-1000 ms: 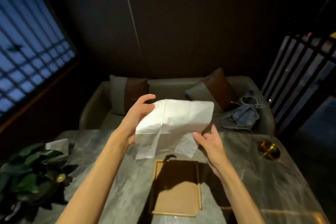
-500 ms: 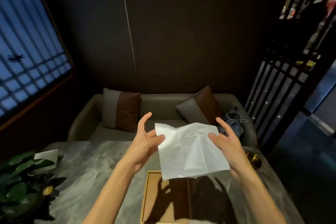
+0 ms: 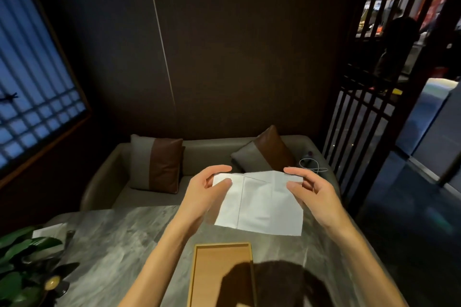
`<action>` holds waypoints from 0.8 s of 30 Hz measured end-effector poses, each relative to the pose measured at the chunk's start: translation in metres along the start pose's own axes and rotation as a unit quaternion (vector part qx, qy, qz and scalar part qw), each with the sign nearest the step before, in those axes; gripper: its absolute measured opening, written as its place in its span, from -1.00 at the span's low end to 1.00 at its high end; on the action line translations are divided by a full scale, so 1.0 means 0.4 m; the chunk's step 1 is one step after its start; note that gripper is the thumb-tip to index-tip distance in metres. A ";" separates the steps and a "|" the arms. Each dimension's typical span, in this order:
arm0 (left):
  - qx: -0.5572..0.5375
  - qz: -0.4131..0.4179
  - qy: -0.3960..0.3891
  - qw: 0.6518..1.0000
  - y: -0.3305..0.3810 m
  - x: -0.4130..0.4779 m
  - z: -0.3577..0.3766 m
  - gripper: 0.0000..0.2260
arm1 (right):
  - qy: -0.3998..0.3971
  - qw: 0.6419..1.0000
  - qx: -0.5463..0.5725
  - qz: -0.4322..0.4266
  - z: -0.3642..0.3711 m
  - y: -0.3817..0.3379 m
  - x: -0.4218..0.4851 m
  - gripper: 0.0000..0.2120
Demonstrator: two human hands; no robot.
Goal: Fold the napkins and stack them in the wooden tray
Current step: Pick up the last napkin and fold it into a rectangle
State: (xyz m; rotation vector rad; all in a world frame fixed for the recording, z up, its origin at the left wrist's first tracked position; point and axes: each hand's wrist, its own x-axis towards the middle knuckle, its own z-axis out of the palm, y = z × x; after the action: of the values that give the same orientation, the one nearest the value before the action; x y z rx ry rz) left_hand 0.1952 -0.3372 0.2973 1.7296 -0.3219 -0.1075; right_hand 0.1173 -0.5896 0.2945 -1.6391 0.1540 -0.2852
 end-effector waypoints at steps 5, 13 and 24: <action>0.019 0.051 0.031 0.998 0.015 0.003 -0.021 -0.72 | 0.013 0.998 -0.005 -0.057 -0.006 -0.016 0.010 -0.72; -0.001 0.067 0.046 0.997 0.026 -0.004 -0.051 -0.78 | -0.074 0.996 0.011 -0.056 -0.017 -0.059 0.011 -0.68; 0.000 0.061 0.044 0.997 0.047 -0.010 -0.069 -0.73 | -0.020 0.998 0.033 -0.049 -0.019 -0.062 0.029 -0.72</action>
State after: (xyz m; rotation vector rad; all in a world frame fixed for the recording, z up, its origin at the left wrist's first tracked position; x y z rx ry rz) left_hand 0.1954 -0.3127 0.3205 1.7059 -0.3613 0.0572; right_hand 0.1247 -0.5979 0.3208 -1.5883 0.0343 -0.3287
